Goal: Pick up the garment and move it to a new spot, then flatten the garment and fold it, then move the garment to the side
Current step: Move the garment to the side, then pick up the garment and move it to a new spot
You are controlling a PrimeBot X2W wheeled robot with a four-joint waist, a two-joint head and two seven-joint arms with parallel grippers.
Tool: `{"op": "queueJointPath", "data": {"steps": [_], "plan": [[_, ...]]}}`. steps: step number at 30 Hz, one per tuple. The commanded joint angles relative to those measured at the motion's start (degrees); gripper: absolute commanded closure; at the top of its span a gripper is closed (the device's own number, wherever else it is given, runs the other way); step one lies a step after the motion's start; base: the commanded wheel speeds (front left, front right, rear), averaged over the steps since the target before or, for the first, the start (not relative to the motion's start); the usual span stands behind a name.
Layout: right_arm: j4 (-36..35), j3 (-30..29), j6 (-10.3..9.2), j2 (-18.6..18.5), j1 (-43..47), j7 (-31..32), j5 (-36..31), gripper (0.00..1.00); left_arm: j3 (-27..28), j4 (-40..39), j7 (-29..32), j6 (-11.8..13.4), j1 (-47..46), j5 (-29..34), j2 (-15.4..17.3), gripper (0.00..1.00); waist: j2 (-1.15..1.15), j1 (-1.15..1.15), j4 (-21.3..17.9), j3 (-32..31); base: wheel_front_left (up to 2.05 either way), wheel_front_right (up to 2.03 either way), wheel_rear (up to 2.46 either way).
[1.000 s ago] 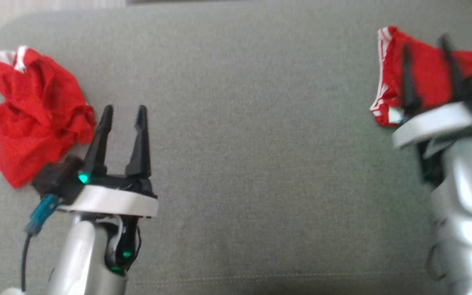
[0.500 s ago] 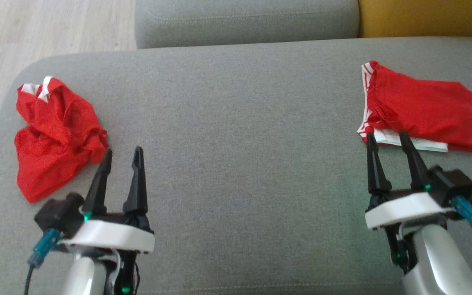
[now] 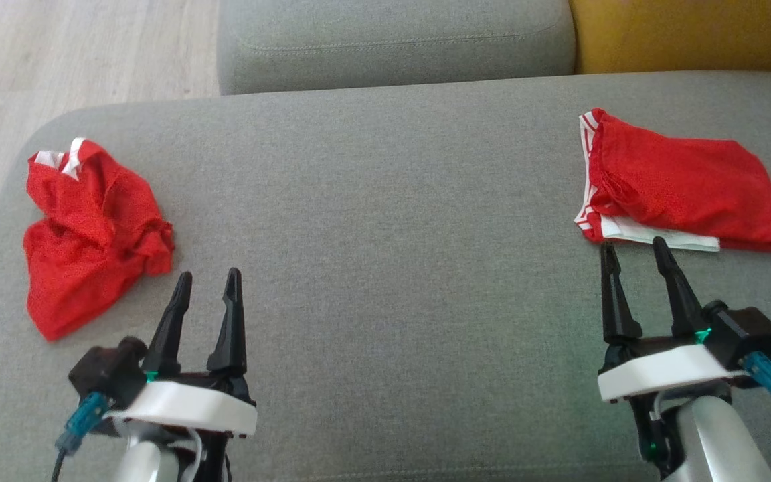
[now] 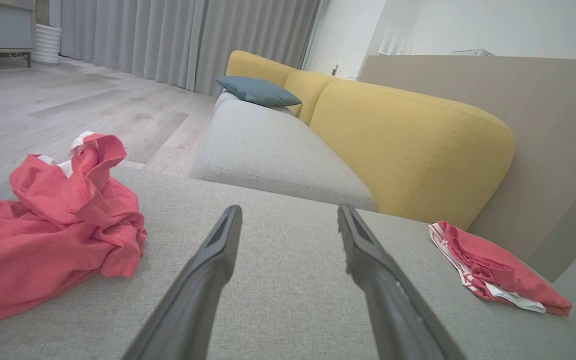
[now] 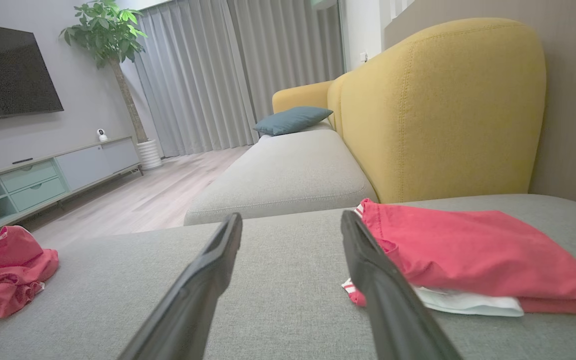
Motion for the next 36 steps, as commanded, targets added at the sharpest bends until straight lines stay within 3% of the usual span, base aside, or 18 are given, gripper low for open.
{"op": "queueJointPath", "data": {"steps": [1,25,31,36], "plan": [[-2.1,1.1,0.18,0.0,-1.2,-0.5,0.2,0.0,1.4,-2.1,-0.3,0.2,-1.7,-0.2,0.6,0.0,0.0,0.0,0.0,0.0,0.0,0.0,0.0],[-2.0,1.2,0.18,0.0,-0.8,-0.5,2.0,0.0,1.1,-1.7,-0.3,0.2,-1.9,0.2,0.6,0.0,0.0,0.0,0.3,0.3,0.0,0.0,0.0],[-1.9,1.8,0.18,0.0,-0.4,-0.5,2.4,0.0,1.4,-1.7,-0.3,0.4,-2.3,0.4,0.6,0.0,0.0,0.0,3.2,0.4,0.0,0.0,0.0],[-1.9,2.8,0.18,0.0,-0.1,-0.5,2.5,0.0,1.8,-1.7,-0.3,0.4,-2.7,0.4,0.6,0.0,0.0,0.0,8.0,0.6,0.0,0.0,0.0]]}}
